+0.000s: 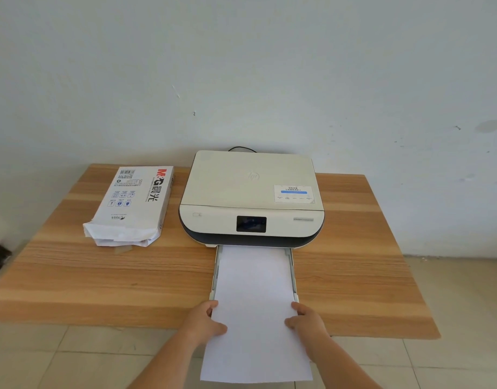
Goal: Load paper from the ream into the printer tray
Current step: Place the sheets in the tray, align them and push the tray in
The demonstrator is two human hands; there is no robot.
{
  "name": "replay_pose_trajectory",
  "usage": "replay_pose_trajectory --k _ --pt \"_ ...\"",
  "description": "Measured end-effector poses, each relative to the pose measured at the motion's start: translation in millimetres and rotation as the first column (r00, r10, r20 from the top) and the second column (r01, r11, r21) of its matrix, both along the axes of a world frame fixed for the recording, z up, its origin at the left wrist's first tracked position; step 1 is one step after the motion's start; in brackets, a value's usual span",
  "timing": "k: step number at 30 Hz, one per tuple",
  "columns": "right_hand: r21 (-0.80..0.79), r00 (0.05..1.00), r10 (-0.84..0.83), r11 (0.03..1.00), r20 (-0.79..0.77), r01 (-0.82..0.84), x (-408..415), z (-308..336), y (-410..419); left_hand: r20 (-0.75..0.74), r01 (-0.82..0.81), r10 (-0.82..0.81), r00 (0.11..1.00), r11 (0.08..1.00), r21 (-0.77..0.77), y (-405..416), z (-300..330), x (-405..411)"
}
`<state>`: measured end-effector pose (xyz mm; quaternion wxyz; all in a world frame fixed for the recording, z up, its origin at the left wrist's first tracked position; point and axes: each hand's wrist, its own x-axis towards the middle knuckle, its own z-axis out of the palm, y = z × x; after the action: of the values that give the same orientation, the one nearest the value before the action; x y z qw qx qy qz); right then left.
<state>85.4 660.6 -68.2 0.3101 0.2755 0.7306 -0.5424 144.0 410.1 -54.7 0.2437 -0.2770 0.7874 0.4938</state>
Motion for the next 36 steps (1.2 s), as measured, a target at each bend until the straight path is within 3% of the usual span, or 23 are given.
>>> replay_pose_trajectory --k 15,28,36 --pt "-0.056 1.0 -0.025 0.998 -0.003 0.025 -46 0 -6 -0.046 -0.035 0.032 0.998 0.998 -0.049 3 0 -46" --pt "0.186 0.973 0.209 0.964 -0.096 -0.189 -86 3 -27 -0.117 -0.008 -0.012 0.993 0.986 -0.169 2 -11 -81" --pt "0.331 0.904 0.404 0.88 -0.144 -0.34 -100 -3 -31 -0.153 -0.001 -0.031 0.988 0.979 -0.206 2 -16 -95"
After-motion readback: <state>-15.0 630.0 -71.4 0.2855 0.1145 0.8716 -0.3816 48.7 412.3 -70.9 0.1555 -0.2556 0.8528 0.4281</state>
